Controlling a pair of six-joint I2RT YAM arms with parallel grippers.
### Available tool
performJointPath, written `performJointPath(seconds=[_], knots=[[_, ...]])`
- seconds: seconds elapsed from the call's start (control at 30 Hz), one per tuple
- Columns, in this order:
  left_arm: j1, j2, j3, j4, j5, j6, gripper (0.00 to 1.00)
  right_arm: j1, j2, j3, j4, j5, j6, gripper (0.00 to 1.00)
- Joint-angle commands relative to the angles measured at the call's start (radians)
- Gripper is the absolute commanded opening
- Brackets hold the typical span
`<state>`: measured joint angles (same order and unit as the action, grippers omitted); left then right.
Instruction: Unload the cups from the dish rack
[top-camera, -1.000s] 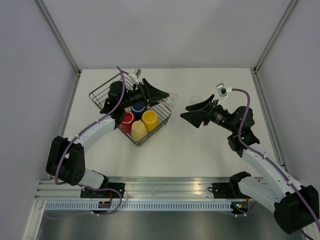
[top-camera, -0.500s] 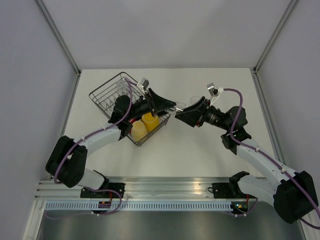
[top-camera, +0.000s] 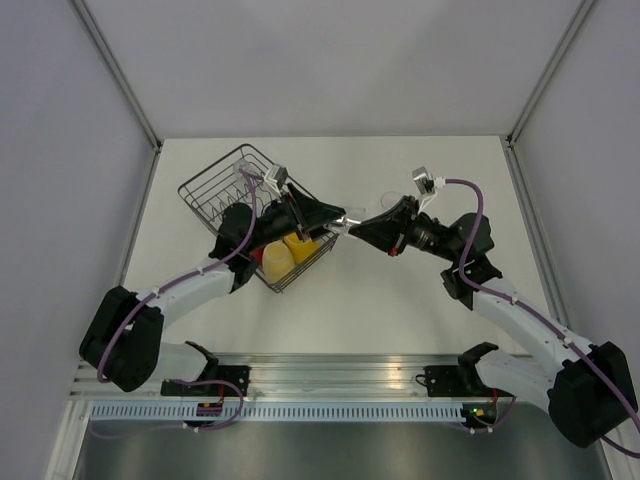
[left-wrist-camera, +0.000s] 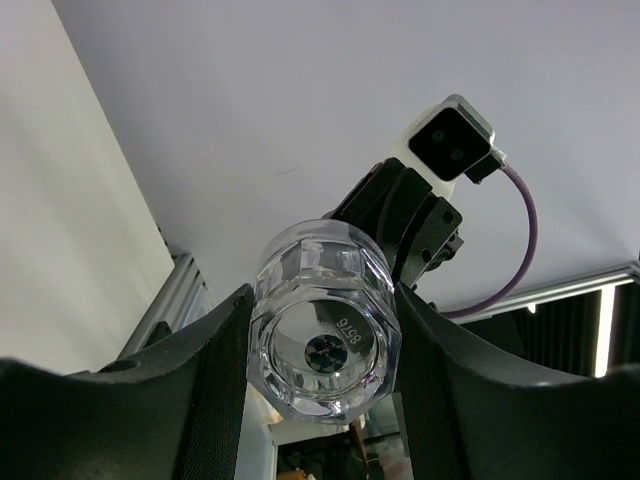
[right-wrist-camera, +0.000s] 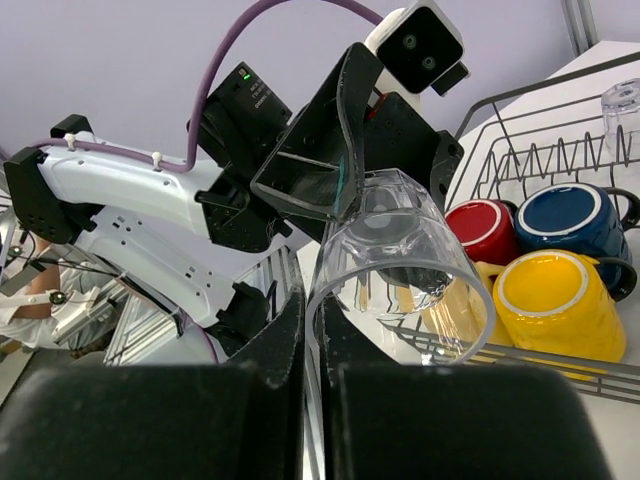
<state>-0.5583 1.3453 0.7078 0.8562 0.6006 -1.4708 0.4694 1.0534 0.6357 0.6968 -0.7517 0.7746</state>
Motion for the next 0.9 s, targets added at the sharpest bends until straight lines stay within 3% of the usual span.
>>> performJointPath(seconds=[0.0,0.03,0.07,0.13,0.23,0.33,0.43,0.63,0.87], knots=[[-0.006,-0.055,0.004,0.017,-0.035,0.001,0.48,0.012,-0.035,0.038,-0.002,-0.011,-0.083,0.01],[-0.006,-0.070,0.005,-0.002,-0.039,0.012,0.91,0.011,-0.039,0.042,-0.037,-0.005,-0.109,0.00],[-0.006,-0.081,0.013,-0.066,-0.053,0.030,0.99,0.012,-0.052,0.048,-0.068,0.006,-0.127,0.00],[-0.006,-0.128,0.031,-0.184,-0.085,0.114,1.00,0.011,-0.069,0.067,-0.167,0.021,-0.193,0.01],[-0.006,-0.223,0.084,-0.475,-0.291,0.291,1.00,0.012,-0.110,0.120,-0.398,0.118,-0.315,0.00],[-0.005,-0.311,0.105,-0.678,-0.489,0.414,1.00,0.011,-0.110,0.200,-0.628,0.283,-0.391,0.00],[-0.005,-0.365,0.116,-0.797,-0.585,0.509,1.00,0.011,-0.061,0.315,-0.870,0.468,-0.428,0.01],[-0.005,-0.448,0.208,-1.032,-0.570,0.737,1.00,0.000,0.130,0.562,-1.210,0.721,-0.521,0.01],[-0.005,-0.477,0.409,-1.423,-0.622,0.993,1.00,-0.080,0.354,0.772,-1.385,0.885,-0.575,0.00]])
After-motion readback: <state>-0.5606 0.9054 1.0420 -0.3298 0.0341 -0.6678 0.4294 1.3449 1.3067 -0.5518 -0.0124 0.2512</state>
